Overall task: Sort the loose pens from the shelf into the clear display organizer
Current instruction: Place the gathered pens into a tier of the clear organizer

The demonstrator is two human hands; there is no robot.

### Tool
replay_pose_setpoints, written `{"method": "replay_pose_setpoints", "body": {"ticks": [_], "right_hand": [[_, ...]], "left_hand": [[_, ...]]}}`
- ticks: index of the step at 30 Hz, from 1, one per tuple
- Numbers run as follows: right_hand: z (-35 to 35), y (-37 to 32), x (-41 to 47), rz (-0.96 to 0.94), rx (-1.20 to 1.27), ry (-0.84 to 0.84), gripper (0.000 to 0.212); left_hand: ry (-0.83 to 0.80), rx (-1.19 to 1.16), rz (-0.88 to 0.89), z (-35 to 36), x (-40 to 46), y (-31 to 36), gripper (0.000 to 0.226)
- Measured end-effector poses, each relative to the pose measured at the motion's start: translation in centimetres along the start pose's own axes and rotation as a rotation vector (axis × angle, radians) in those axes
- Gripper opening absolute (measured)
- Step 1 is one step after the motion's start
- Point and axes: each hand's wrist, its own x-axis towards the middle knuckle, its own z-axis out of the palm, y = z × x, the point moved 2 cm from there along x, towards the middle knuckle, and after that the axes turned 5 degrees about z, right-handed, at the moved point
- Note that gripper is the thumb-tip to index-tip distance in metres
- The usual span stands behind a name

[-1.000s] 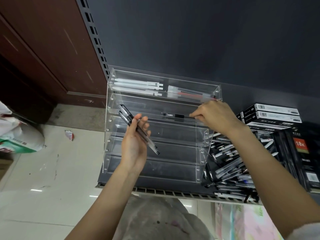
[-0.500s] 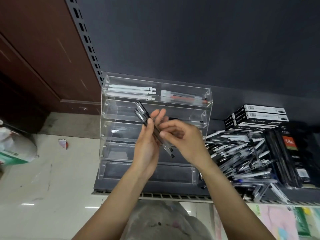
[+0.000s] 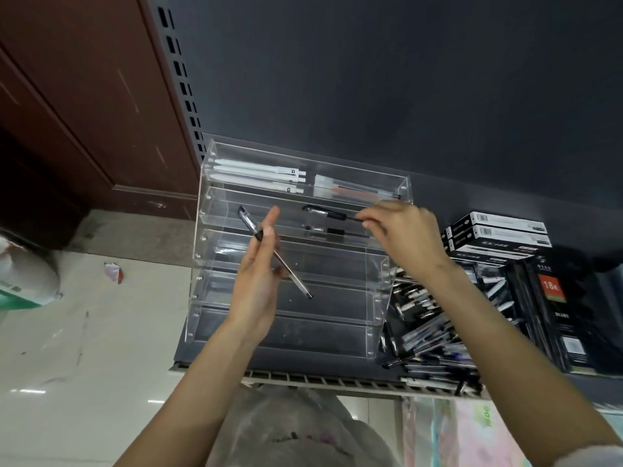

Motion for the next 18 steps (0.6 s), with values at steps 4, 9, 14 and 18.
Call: {"method": "replay_pose_setpoints", "body": {"ticks": [4, 9, 14, 18], "right_hand": [[2.7, 0.1, 1.3, -0.101, -0.199, -0.157, 0.016], [3.3, 0.9, 1.8, -0.053, -0.34, -0.294, 0.024], [2.2, 1.5, 1.6, -0.02, -0.183, -0.343, 0.024], [1.7, 1.3, 1.1, 0.012, -0.116, -0.323, 0.024]], "left_hand": [[0.015, -0.026, 0.039, -1.5, 0.0, 0.6, 0.032], [0.056, -0.026, 0.009, -2.3, -0.4, 0.5, 0.037], [0.064, -0.022, -0.008, -2.5, -0.4, -0.2, 0.029], [0.071, -0.046, -0.011, -1.7, -0.1, -0.7, 0.021]]}}
